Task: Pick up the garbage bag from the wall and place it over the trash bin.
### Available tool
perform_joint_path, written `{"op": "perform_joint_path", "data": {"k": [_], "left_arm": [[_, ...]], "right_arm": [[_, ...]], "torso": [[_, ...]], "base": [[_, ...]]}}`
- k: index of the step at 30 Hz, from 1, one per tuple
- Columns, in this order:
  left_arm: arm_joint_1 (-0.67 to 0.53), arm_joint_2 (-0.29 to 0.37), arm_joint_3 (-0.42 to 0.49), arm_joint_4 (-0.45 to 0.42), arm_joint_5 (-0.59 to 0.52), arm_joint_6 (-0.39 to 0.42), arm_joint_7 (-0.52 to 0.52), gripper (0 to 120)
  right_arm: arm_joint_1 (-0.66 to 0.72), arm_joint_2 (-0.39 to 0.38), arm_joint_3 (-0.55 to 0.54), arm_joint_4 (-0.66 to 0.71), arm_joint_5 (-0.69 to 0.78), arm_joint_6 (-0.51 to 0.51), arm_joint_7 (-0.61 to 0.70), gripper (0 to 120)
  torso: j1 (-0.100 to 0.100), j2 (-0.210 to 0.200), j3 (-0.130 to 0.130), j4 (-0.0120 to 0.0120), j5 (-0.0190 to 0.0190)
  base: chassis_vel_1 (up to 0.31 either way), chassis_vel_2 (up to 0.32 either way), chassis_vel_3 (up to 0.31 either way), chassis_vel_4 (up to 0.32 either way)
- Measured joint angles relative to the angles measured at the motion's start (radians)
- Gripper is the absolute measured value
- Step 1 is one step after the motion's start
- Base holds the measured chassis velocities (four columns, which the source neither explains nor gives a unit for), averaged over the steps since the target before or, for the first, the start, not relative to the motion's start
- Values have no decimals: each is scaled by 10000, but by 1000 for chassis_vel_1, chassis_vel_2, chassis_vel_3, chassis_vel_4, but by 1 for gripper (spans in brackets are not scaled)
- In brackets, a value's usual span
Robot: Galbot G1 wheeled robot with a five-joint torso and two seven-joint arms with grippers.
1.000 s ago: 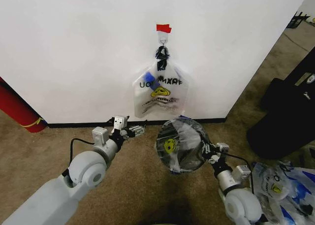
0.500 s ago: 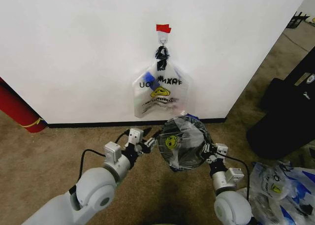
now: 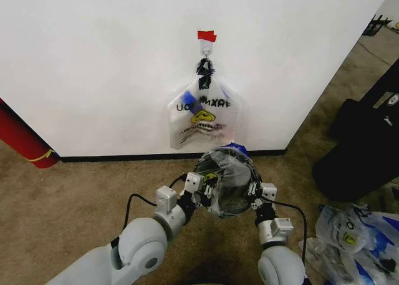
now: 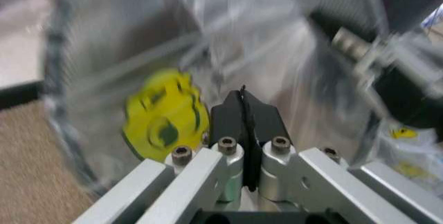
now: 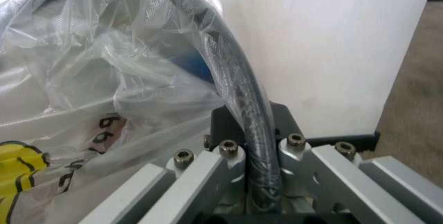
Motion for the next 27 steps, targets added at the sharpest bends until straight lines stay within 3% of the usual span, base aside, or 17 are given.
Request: {"op": "perform_joint_path", "data": {"k": [10,27], "left_arm": [[-668,-1339,915,1539,-75,-44,-754,0],[-1571,-2291,1445,3422,361,77,-968,0]], "right_arm": [[-285,111,-53,313,-427,198,-123,0],[-644,196,-24,686,-514,262,-258,0]], "torso": [[0,0,0,-1,1],[0,0,0,0,1]], "base": [[0,0,0,0],[0,0,0,0]]}}
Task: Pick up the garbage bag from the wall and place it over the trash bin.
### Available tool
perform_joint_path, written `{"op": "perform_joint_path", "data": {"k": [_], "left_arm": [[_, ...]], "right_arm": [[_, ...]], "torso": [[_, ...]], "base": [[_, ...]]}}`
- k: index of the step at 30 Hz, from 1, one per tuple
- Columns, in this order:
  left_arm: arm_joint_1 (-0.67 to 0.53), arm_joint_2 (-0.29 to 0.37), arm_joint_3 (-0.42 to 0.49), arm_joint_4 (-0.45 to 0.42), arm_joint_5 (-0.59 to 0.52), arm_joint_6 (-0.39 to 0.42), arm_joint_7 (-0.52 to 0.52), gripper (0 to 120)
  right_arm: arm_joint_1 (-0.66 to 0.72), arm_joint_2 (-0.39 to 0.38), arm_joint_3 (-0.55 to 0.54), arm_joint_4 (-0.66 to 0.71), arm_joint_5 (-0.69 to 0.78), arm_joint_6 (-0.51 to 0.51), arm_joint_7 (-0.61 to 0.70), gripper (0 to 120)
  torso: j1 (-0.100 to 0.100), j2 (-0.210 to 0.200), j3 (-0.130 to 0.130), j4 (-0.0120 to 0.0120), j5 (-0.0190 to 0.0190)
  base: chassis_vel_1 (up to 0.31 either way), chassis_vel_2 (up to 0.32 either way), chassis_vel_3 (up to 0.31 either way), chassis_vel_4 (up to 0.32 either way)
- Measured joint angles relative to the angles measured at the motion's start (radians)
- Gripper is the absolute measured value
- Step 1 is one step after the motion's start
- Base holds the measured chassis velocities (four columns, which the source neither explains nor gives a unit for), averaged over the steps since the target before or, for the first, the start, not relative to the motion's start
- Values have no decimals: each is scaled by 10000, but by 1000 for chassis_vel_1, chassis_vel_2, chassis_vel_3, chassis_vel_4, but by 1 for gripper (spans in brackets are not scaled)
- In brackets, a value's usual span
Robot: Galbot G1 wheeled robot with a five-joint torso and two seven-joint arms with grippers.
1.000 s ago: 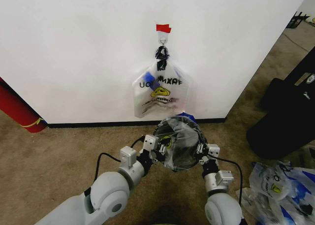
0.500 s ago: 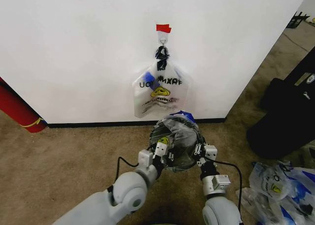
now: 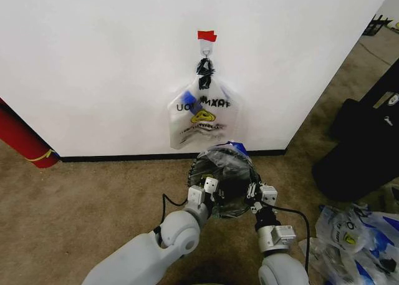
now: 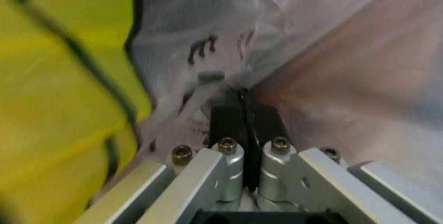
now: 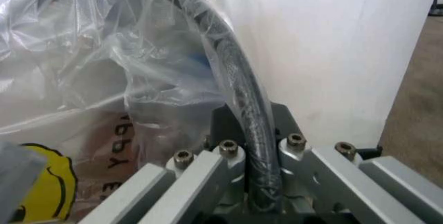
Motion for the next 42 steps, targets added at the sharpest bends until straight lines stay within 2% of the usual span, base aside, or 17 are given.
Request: {"op": "perform_joint_path", "data": {"k": [15,42], "left_arm": [[-720,-667,337,1512,-139,49,-41,0],[-1510,-1235,763,2524,-265,-7,-122,0]], "right_arm": [[-176,27,10,130,-81,104,-67,0],[-262,19,7,87,-178,128,-65,0]], "torso": [[0,0,0,-1,-1],[0,0,0,0,0]], "base": [[0,0,0,0],[0,0,0,0]]}}
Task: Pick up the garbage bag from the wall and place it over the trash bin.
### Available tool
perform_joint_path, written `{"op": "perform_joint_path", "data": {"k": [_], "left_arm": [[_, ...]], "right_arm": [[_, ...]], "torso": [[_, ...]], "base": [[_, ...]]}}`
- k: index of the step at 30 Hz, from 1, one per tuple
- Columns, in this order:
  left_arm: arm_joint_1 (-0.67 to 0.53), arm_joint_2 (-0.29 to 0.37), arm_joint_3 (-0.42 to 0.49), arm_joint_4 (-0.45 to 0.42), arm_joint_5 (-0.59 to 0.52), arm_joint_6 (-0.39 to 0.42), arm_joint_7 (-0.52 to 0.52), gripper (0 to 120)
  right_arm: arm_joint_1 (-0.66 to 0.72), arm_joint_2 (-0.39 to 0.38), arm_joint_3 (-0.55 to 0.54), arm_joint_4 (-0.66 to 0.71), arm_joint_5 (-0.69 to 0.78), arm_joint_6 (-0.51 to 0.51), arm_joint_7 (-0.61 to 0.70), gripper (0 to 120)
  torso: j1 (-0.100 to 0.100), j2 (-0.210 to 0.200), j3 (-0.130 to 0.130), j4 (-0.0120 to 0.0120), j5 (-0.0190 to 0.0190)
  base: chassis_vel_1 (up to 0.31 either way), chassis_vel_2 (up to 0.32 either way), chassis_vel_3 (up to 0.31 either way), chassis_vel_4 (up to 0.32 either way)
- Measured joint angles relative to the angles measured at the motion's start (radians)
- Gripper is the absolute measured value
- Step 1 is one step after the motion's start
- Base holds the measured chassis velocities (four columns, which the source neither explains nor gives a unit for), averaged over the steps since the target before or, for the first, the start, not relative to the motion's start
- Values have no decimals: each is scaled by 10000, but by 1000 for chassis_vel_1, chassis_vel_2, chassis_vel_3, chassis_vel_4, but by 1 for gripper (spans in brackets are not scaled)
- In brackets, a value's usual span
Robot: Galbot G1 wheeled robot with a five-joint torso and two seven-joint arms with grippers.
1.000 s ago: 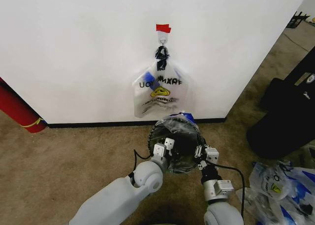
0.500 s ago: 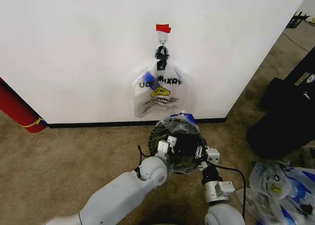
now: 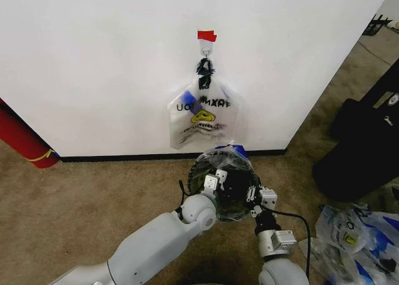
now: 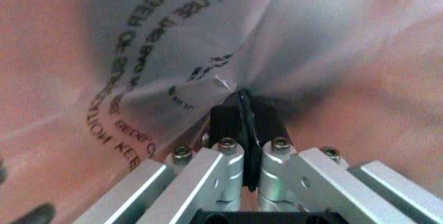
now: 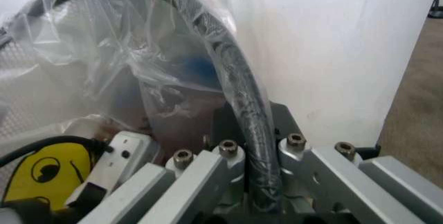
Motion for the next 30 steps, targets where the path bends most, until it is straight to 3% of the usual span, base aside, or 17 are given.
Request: {"op": "perform_joint_path", "data": {"k": [20,24,28,30], "left_arm": [[-260,-156,233,423,-336,4,-125,0],[-135,103,263,-14,-354,-18,-65,0],[106,907,250,-1565,-1007,-107,219,0],[161,1081,246,-1858,-970,-169,336,0]], "right_arm": [[-141,-13,-160,180,-13,-31,-61,0],[-30,-31,-20,88,271,-105,31,0],[305,-115,365,-220,680,-264,226,0],[324,-119,427,-265,680,-256,233,0]], "torso": [[0,0,0,-1,-1],[0,0,0,-1,-2],[0,0,-1,0,0],[0,0,-1,0,-1]], "base": [[0,0,0,0],[0,0,0,0],[0,0,0,0],[0,0,0,0]]}}
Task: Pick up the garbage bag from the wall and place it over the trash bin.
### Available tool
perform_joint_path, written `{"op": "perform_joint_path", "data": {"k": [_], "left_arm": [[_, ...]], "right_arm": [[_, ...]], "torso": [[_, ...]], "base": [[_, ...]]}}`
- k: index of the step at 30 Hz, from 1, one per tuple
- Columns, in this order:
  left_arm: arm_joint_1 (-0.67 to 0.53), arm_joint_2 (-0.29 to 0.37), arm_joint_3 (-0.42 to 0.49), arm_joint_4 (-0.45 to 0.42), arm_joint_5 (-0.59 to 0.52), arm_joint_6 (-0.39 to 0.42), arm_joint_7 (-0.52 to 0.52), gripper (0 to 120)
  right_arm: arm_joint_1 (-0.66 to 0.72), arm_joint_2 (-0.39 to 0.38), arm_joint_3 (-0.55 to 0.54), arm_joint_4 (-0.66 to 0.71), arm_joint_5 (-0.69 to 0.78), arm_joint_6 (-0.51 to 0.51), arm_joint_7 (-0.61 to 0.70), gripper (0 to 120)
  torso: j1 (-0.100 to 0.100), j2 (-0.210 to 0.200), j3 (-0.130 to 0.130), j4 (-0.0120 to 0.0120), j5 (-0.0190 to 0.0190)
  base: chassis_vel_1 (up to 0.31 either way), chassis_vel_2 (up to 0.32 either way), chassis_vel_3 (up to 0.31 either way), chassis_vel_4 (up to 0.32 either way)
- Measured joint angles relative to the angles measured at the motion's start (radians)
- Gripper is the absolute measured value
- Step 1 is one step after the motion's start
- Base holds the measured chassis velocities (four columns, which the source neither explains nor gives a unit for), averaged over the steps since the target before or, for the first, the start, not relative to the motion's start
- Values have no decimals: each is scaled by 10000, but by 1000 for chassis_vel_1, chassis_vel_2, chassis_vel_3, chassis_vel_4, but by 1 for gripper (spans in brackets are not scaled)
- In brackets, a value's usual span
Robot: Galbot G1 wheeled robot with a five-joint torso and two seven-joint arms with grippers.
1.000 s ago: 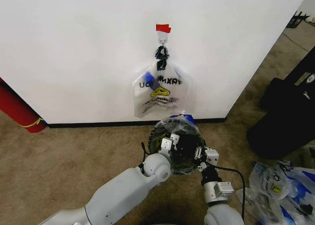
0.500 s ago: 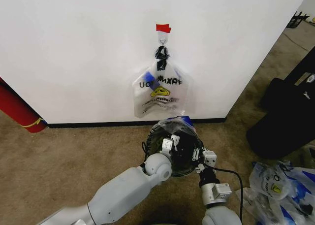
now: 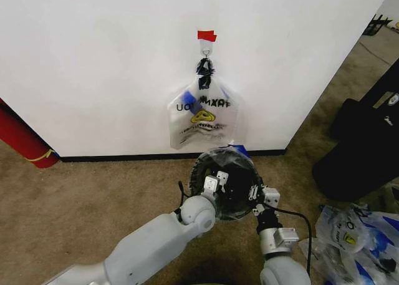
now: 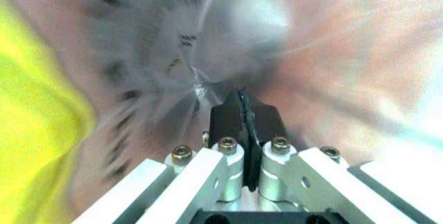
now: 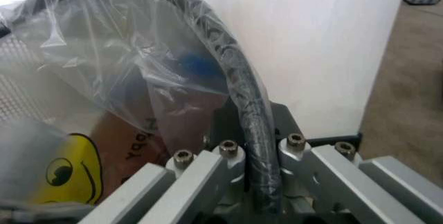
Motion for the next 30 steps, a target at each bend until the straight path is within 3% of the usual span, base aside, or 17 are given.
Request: {"op": "perform_joint_path", "data": {"k": [6,16,19,21,30], "left_arm": [[337,565,-436,-829,811,-660,368,0],[965,498,-1041,-1368,561,-2211,354,0],[1055,118,-951,-1148,552,-2274,266,0],[991,-249,-854,-569,553,-2230,281,0],[434,-886,-723,738,569,-2276,260,0]], "right_arm": [[135,169,0,-163,1,15,2,0],[133,490,-59,-350,-164,35,21,0],[46,602,-107,-325,-248,61,12,0],[-23,647,-131,-269,-338,129,-22,0],[-279,681,15,-216,-440,334,-76,0]], "torso": [[0,0,0,0,-1],[0,0,0,1,0],[0,0,0,0,0],[0,0,0,-1,0],[0,0,1,-1,1]], "base": [[0,0,0,0],[0,0,0,0],[0,0,0,0],[0,0,0,0],[0,0,0,0]]}}
